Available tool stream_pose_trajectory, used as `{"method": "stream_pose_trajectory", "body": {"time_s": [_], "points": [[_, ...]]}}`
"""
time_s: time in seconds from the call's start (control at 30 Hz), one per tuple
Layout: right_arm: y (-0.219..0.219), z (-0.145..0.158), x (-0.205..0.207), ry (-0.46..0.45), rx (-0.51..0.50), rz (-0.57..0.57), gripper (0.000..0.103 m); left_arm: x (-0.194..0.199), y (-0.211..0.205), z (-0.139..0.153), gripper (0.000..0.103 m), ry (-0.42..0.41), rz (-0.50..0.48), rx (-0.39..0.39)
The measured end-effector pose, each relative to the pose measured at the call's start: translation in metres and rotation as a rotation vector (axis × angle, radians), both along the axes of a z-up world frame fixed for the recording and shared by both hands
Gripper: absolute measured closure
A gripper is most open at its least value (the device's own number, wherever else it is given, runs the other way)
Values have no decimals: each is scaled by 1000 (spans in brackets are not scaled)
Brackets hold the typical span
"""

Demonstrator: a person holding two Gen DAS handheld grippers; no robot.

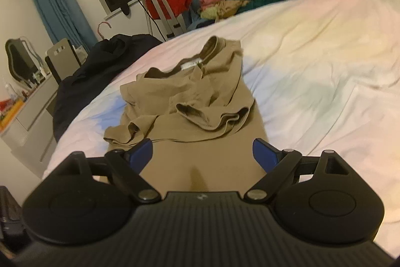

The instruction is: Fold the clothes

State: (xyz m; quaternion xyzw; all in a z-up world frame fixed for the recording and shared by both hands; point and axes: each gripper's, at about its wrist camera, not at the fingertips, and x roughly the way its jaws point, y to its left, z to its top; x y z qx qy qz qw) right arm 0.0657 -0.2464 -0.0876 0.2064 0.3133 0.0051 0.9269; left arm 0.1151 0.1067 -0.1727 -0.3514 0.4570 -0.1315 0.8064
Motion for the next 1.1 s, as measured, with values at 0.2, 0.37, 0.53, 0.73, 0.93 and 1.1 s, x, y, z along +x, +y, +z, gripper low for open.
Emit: {"method": "stream_pose_trajectory", "body": {"time_s": [0.2,0.37,0.53,0.73,0.93,1.1], "points": [[-16,-16,5,67,122,-38,15,-6,4,7,18,-114,12,-150],[-26,-24,-2,116,314,-46,15,6,-4,-14,39,7,9,-112],[-13,-34,-5,171,437,12,15,7,-8,-22,52,26,58,-118],[0,-54,-4,285,581,69,14,7,-4,-13,72,-97,99,-172],[10,-76,0,385,669,88,14,23,-5,-33,76,16,126,-162],[11,-95,2,437,777,83,13,23,-5,-25,94,-40,136,-202]]}}
